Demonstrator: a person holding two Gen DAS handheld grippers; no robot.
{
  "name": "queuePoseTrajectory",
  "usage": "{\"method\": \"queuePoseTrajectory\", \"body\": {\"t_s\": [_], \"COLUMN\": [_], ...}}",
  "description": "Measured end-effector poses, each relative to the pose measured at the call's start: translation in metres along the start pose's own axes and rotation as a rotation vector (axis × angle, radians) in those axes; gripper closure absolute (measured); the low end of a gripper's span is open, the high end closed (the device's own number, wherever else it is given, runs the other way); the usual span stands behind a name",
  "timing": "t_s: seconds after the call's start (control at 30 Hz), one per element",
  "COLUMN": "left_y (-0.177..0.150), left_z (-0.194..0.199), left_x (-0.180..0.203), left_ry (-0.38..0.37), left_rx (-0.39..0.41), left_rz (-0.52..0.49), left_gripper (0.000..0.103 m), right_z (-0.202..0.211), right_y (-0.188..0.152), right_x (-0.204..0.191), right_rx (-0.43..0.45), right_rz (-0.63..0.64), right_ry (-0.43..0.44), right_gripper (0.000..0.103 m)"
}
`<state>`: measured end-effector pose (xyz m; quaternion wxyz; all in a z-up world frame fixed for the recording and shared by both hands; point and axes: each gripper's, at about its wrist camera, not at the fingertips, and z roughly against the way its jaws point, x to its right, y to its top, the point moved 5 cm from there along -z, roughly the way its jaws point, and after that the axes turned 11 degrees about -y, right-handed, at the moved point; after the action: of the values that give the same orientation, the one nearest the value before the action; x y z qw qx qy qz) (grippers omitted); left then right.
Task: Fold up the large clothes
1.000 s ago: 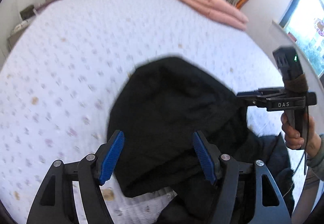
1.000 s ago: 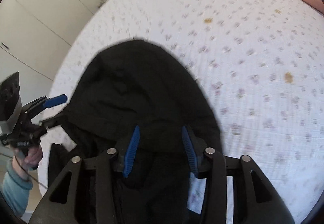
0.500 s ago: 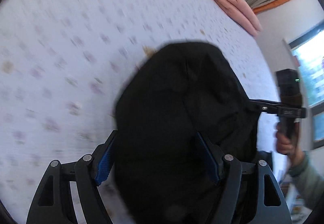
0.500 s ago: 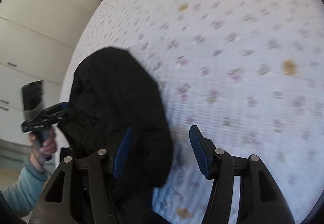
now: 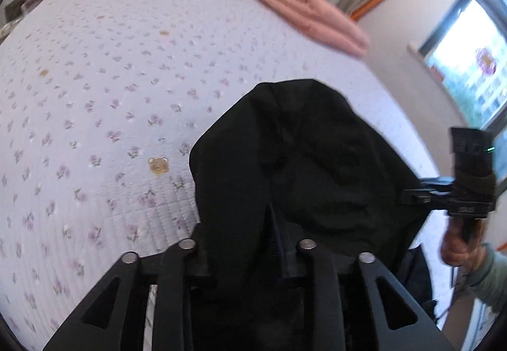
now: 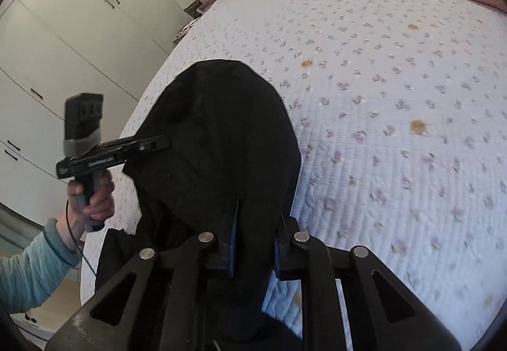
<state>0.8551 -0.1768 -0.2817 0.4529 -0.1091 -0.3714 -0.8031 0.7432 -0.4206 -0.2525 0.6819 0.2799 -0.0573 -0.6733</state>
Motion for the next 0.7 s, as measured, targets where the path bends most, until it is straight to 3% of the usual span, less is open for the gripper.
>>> {"method": "queuePoseTrajectory", "body": {"t_s": [0.07,0.13,0.23,0.27,0.3,0.43,0.5,0.53,0.57,0.63,0.7], "left_y": [-0.004,-0.008,-0.01,-0.011,-0.012,-0.014,-0.015,-0.014,-0.013,-0.012,-0.012], "left_z": [-0.022,-0.029,-0.024,-0.022,-0.022,-0.02,-0.026,-0.028,-0.026,-0.014,0.006], "left_x": [-0.012,-0.024,-0.039,-0.043,-0.046,-0.054,-0.052,-0.047,-0.039,-0.024,-0.006], "left_ry": [0.041,0.047,-0.002,-0.005,-0.01,-0.061,-0.031,-0.022,-0.013,0.019,0.031], "left_rx": [-0.071,-0.089,-0.061,-0.062,-0.061,-0.018,-0.018,-0.02,-0.021,-0.004,0.026], "left_rz": [0.02,0.071,0.152,0.169,0.187,0.275,0.259,0.234,0.199,0.141,0.096], "left_gripper": [0.068,0.062,0.048,0.041,0.04,0.041,0.047,0.069,0.077,0.085,0.086], "right_z": [-0.012,-0.031,-0.058,-0.069,-0.078,-0.097,-0.103,-0.106,-0.106,-0.1,-0.082], "right_y": [-0.008,-0.011,-0.008,-0.007,-0.008,-0.005,0.0,0.004,0.005,0.004,0.002], "right_x": [0.005,0.006,0.011,0.013,0.015,0.018,0.015,0.009,0.003,-0.012,-0.026], "right_rx": [-0.037,-0.072,-0.129,-0.161,-0.188,-0.204,-0.201,-0.201,-0.198,-0.177,-0.142], "right_rz": [0.015,0.007,-0.045,-0.071,-0.093,-0.162,-0.176,-0.171,-0.154,-0.105,-0.055], "right_ry": [-0.027,-0.053,-0.006,0.023,0.069,0.231,0.241,0.233,0.213,0.178,0.148], "right_gripper": [0.083,0.082,0.059,0.049,0.045,0.045,0.052,0.058,0.066,0.076,0.078]}}
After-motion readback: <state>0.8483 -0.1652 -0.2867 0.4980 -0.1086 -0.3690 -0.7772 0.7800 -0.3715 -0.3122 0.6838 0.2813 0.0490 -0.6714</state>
